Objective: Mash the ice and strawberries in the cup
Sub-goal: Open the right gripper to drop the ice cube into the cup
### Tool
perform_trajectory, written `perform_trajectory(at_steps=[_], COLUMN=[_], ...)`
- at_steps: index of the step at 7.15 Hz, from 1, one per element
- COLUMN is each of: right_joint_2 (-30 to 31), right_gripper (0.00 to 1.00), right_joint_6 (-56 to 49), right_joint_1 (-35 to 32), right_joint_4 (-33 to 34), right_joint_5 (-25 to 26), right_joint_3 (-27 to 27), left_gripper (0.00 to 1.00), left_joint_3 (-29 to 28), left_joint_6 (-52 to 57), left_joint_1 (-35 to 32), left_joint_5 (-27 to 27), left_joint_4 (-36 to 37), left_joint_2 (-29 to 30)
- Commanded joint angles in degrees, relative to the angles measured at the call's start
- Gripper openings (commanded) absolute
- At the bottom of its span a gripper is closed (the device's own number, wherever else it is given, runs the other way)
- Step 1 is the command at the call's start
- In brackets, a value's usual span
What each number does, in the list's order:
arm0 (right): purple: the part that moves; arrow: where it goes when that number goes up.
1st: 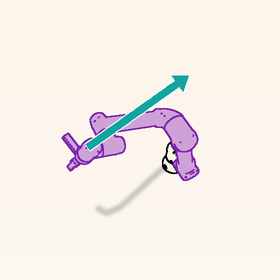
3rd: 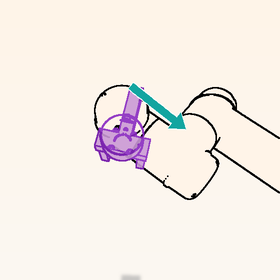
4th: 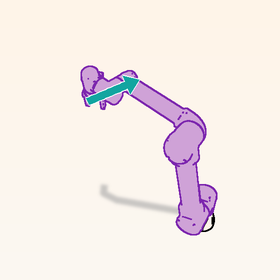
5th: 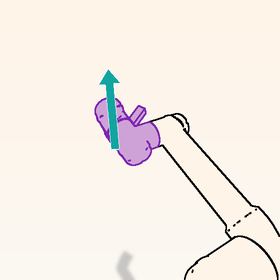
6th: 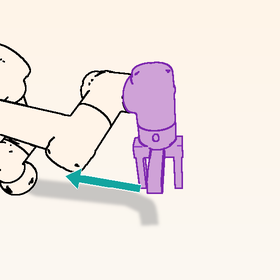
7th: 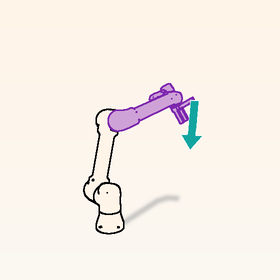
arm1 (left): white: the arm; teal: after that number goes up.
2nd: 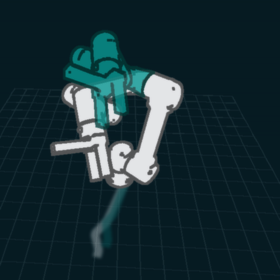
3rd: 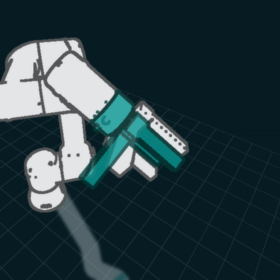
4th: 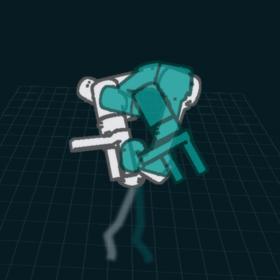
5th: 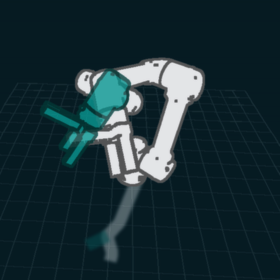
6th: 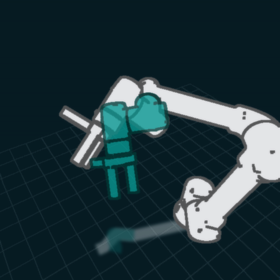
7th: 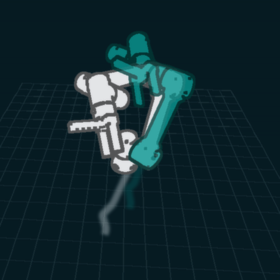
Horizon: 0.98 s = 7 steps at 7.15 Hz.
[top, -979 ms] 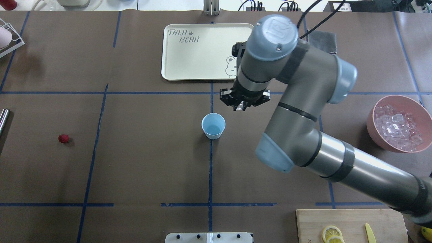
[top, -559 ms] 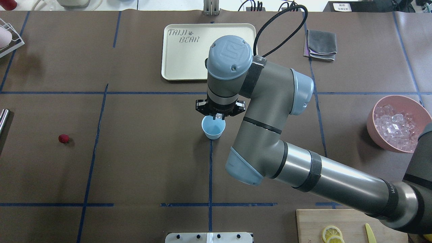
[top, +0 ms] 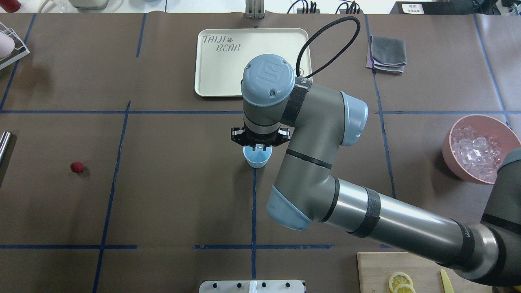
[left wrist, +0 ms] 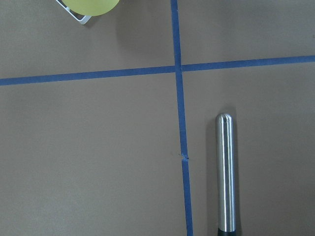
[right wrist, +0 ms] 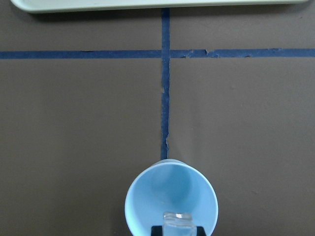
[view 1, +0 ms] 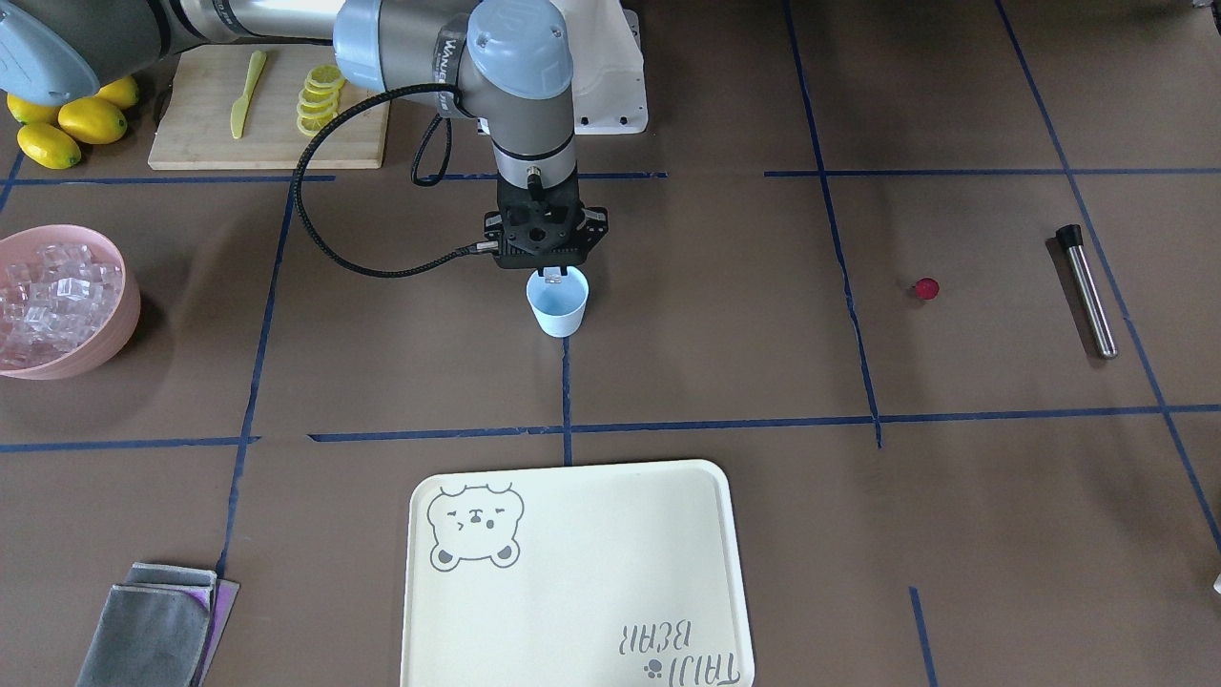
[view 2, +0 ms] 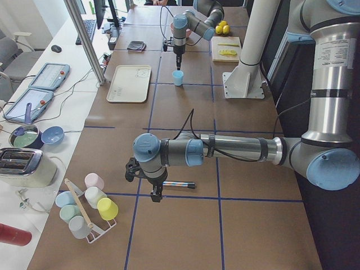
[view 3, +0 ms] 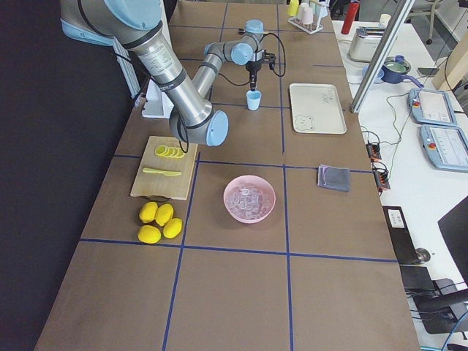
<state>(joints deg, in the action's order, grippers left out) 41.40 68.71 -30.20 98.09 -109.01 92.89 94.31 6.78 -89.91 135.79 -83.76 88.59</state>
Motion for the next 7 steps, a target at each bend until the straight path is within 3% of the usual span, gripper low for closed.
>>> perform_trajectory(at_steps=[1, 4, 5, 6, 7], right_joint_2=[-0.1, -0.3, -0.3, -0.2, -0.1], right_gripper=[0.56, 0.59, 0.67, 0.98, 0.99], right_joint_6=[-0.1, -0.1, -0.1, -0.3, -0.3], right_joint_1=[0.0, 0.0, 0.0, -0.5, -1.6], right_joint_4=[-0.1, -0.1, -0.2, -0.2, -0.1], right_joint_5=[0.0, 0.0, 0.1, 0.4, 0.6], right_joint_3=[-0.1, -0.1, -0.1, 0.4, 1.8], left_gripper=[1.00, 1.00, 1.00, 1.00, 1.00], left_joint_3=[0.0, 0.2, 0.4, 0.8, 0.9], left_joint_6=[0.0, 0.0, -0.1, -1.2, -1.3], left_joint_1=[0.0, 0.0, 0.0, 0.0, 0.0], left_joint_5=[0.0, 0.0, 0.0, 0.0, 0.0], left_joint_4=[0.0, 0.0, 0.0, 0.0, -0.1], left_joint_2=[0.0, 0.1, 0.1, 0.1, 0.1])
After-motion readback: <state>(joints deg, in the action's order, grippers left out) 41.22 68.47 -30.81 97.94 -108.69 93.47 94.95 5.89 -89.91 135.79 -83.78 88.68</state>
